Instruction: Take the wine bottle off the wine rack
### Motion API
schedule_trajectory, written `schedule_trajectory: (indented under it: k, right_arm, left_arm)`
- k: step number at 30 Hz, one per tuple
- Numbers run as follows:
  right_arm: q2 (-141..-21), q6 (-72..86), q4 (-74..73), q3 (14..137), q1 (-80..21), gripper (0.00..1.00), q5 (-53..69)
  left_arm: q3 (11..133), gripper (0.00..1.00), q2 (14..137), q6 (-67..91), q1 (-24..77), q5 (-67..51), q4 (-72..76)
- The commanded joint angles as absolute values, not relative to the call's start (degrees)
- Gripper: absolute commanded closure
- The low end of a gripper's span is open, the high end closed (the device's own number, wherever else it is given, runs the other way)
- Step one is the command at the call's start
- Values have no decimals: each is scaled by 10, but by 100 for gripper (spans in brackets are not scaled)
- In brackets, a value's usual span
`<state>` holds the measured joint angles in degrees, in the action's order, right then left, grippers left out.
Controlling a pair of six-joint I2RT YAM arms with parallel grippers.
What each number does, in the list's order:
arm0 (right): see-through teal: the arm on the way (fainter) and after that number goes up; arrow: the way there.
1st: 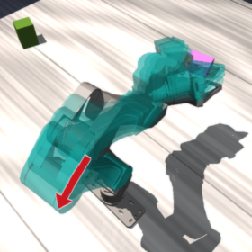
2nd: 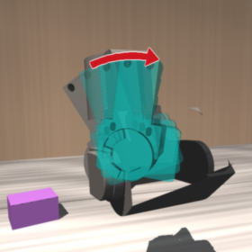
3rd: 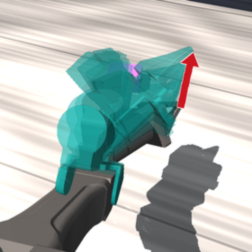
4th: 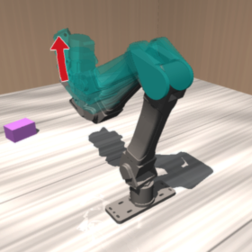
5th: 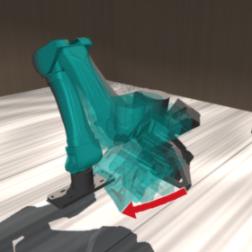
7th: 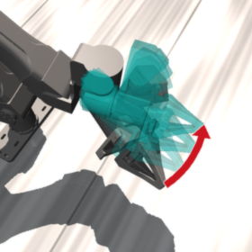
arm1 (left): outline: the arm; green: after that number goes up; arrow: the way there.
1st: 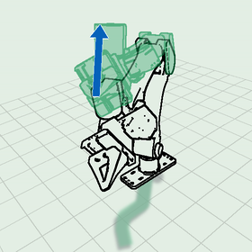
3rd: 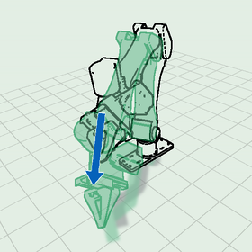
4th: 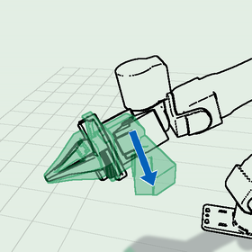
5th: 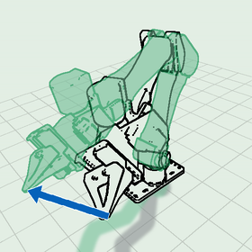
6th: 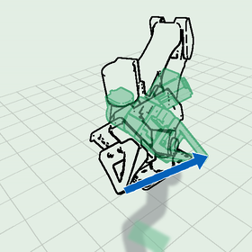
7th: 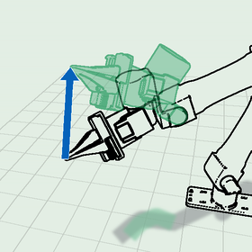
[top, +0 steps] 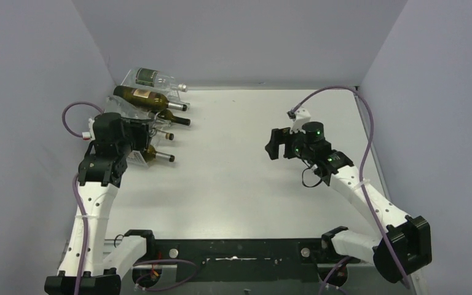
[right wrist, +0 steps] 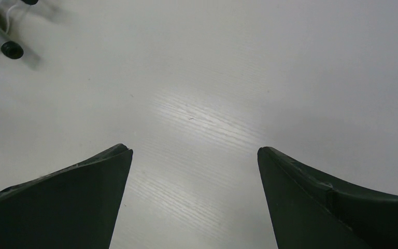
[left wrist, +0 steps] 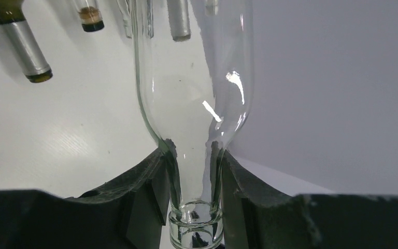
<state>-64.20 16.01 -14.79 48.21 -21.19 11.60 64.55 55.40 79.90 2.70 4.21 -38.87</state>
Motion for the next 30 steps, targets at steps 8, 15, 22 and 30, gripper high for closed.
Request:
schedule_trajectory:
  k: [8, 15, 22, 30]
  right_arm:
    - [-680, -2, 60, 542, -320, 2, 124]
    - [-619, -141, 163, 465, -322, 2, 159]
    - [-632, -308, 77, 484, -331, 2, 209]
    - [-613, -364, 81, 436, -385, 2, 306]
  left_arm:
    - [709, 100, 580, 742, 123, -144, -247]
    - [732, 100, 662, 609, 270, -184, -277]
    - [705, 100, 682, 495, 317, -220, -357]
    - [680, 100, 677, 419, 317, -204, -421]
